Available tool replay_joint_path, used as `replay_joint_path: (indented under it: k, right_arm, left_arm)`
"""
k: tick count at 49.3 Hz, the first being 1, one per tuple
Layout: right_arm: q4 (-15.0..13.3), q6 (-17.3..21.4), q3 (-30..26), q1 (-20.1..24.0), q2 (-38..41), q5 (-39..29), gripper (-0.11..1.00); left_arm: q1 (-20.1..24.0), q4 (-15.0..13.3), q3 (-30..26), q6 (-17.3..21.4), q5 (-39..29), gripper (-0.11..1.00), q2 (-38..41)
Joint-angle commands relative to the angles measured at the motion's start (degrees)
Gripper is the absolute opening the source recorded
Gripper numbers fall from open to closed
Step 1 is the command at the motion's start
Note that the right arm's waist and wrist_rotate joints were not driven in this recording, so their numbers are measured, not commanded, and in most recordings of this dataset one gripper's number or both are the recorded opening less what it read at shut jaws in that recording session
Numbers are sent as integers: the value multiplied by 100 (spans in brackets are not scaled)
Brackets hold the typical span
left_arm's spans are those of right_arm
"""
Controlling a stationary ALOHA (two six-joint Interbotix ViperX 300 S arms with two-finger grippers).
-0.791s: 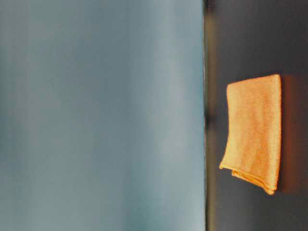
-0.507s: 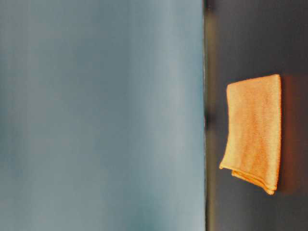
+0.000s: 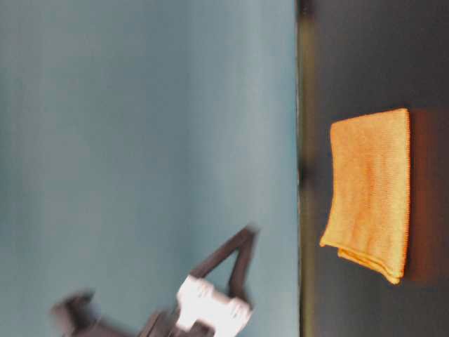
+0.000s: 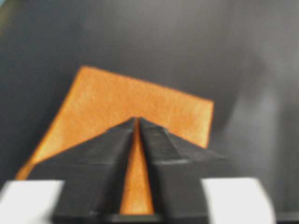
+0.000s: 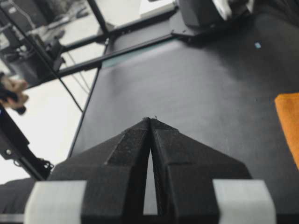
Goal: Push an orange cloth with the left arm to wipe the desk.
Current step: 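Move the left gripper over the orange cloth and lower onto it, then press the left gripper down on the cloth's near edge, then drag the cloth with the left gripper toward the bottom-left of the table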
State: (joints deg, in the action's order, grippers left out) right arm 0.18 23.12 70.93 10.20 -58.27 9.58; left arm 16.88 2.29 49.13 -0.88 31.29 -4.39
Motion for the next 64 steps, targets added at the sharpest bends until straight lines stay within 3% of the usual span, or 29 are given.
replay_joint_path:
  k: [1, 9, 13, 26, 41, 64]
  right_arm:
    - [0, 0, 18, 0, -105, -18, 0]
    - [0, 9, 114, 0, -360, -123, 0]
    - [0, 9, 132, 0, -439, -193, 0]
    - [9, 0, 176, -9, -519, -360, 0]
    - [0, 0, 229, 0, -519, -378, 0]
    - [9, 9, 272, -9, -563, -378, 0]
  left_arm:
    - [105, 18, -483, 26, 70, 27, 624]
    - [202, 18, -958, -62, 70, 74, 1512]
    - [272, 18, -1116, -141, 70, 88, 1863]
    - [396, 18, -1292, -272, 79, 84, 2470]
    - [176, 18, -853, -255, 88, 84, 2312]
    - [-1090, 18, 26, -281, 105, 84, 1573]
